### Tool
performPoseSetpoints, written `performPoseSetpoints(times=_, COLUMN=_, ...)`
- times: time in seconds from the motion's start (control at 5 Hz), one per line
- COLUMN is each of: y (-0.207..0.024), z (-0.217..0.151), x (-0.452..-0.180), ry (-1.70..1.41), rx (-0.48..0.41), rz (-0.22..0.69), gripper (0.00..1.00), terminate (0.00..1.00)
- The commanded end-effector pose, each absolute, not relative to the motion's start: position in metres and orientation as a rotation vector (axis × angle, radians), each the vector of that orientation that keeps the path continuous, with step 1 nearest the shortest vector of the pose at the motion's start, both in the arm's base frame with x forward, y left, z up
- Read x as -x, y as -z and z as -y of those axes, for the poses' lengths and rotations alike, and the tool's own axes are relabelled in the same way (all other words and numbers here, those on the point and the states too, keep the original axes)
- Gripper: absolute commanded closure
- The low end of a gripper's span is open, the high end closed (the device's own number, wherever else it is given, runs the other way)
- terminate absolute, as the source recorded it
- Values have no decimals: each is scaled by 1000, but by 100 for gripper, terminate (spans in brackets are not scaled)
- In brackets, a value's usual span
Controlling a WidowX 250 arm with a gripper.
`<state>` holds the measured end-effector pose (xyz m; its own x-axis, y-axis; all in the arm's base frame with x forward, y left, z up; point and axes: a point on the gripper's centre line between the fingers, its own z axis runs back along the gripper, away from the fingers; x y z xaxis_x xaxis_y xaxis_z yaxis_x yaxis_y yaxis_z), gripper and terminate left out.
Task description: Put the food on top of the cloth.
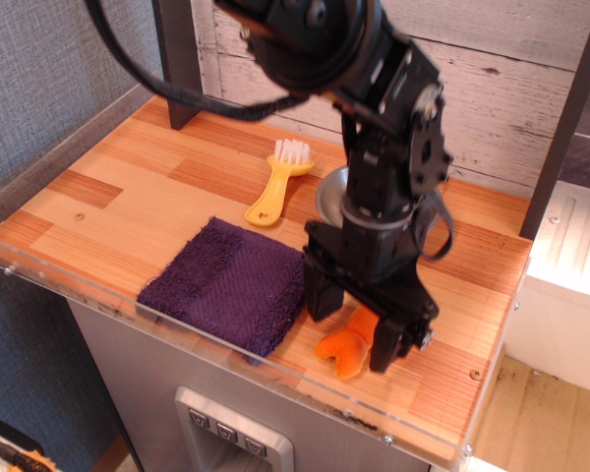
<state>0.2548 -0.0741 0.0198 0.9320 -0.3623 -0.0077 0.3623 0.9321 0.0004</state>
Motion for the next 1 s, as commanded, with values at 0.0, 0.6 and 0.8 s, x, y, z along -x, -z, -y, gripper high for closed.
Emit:
performPoseSetpoints(times=0.0, y=-2, z=71, x=-256, ry=372, rx=-12, rz=-10, gripper=0, terminate=0)
performPoseSetpoints(times=0.6, y=-91, z=34, x=-247, ry=313, rx=184, rz=174, gripper=100, terminate=0)
performPoseSetpoints(times=0.8, y=-97, z=-14, x=-251, ry=91, rx=172, rz=135, gripper=100, terminate=0)
